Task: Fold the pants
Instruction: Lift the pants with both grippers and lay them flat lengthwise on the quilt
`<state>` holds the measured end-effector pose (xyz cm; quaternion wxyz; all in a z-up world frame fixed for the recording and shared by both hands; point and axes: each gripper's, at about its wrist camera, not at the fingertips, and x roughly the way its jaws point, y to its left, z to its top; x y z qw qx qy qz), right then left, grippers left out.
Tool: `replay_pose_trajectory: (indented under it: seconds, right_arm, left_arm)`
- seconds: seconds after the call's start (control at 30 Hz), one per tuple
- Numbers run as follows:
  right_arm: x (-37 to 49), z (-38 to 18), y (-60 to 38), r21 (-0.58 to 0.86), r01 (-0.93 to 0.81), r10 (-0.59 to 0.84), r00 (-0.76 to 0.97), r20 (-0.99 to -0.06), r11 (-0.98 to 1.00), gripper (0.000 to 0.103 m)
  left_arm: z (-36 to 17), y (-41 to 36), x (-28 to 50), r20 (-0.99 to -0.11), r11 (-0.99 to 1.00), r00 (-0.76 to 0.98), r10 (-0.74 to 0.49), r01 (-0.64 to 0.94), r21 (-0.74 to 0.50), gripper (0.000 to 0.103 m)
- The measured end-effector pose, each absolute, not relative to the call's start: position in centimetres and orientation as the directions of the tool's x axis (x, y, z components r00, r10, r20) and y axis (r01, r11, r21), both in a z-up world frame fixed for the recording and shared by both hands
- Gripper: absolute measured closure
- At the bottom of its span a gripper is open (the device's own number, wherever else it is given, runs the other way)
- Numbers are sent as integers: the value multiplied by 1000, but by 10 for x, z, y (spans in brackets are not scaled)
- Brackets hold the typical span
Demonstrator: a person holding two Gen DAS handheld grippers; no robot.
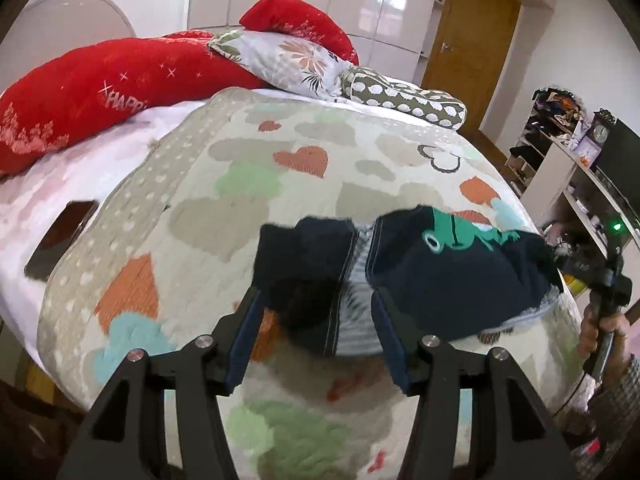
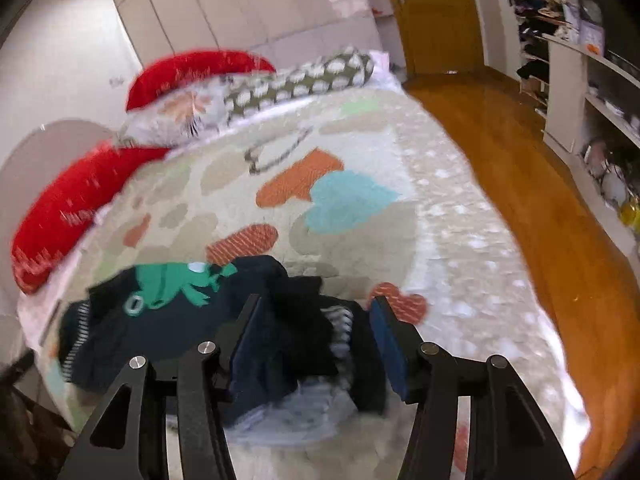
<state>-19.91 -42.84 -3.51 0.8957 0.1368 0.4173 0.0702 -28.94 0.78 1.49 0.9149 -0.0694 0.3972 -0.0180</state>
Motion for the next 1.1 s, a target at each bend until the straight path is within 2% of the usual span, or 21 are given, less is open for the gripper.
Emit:
replay_pose_trajectory:
  seconds: [0.03, 0.07, 0.17, 0.3, 0.43, 0.47, 0.5, 0.57, 0.6, 0.63, 0.7, 0.77, 0.9, 1.0, 1.1]
  right_arm:
    - [-190, -44, -424, 317, -23, 266, 605, -751, 948, 86]
    - [-184, -51, -420, 345, -27, 300, 555, -775, 938, 95]
    - [-197, -41, -421, 371, -17, 312, 579, -753, 928, 95]
    - [-223, -25, -440, 366, 34, 265, 626, -733, 930, 96]
    - [-228, -34, -454, 287, 116, 159, 613, -774, 951, 95]
    - [-226, -40, -456, 284, 130, 152, 601, -785, 950, 95]
    - [-225, -48, -458, 276, 149, 141, 583, -800, 949, 94]
    - [-224, -55, -458, 250, 167, 109, 583, -805, 954, 83]
    - [-224, -56, -457, 230, 181, 81, 592, -802, 956, 72]
    - [-224, -56, -457, 223, 190, 68, 598, -799, 956, 62]
    - [-224, -52, -461, 243, 193, 79, 607, -791, 950, 57]
    - [-228, -43, -465, 267, 201, 89, 619, -780, 942, 57]
    - [-253, -1, -466, 244, 234, -3, 727, -686, 941, 57]
    - [-256, 13, -447, 266, 141, 71, 753, -654, 954, 57]
    - [-247, 0, -421, 388, -17, 287, 703, -651, 922, 57]
  left_arm:
    - [15, 6, -283, -727, 990, 682, -81, -28, -136, 48]
    - [15, 5, -276, -728, 990, 680, -81, -33, -140, 48]
    - [11, 4, -259, -730, 990, 679, -77, -37, -138, 47]
    - [-9, -8, -231, -745, 996, 666, -34, -34, -76, 47]
    - [-43, -11, -199, -788, 997, 614, 47, -82, -5, 47]
    - [-53, -9, -192, -801, 995, 594, 68, -103, 9, 46]
    - [-62, -6, -185, -813, 993, 577, 76, -115, 11, 37]
    - [-74, 0, -178, -824, 991, 560, 86, -135, 12, 27]
    - [-76, 4, -176, -823, 989, 561, 90, -149, 7, 22]
    - [-77, 9, -175, -826, 988, 559, 75, -154, -15, 22]
    - [-74, 15, -175, -838, 986, 544, 40, -156, -55, 22]
    - [-61, 19, -184, -828, 984, 560, 23, -158, -80, 22]
    - [-34, 16, -210, -785, 983, 618, 50, -169, -70, 22]
    - [-15, 5, -235, -749, 982, 662, 28, -157, -102, 22]
    - [-6, -7, -255, -734, 979, 679, -8, -143, -144, 22]
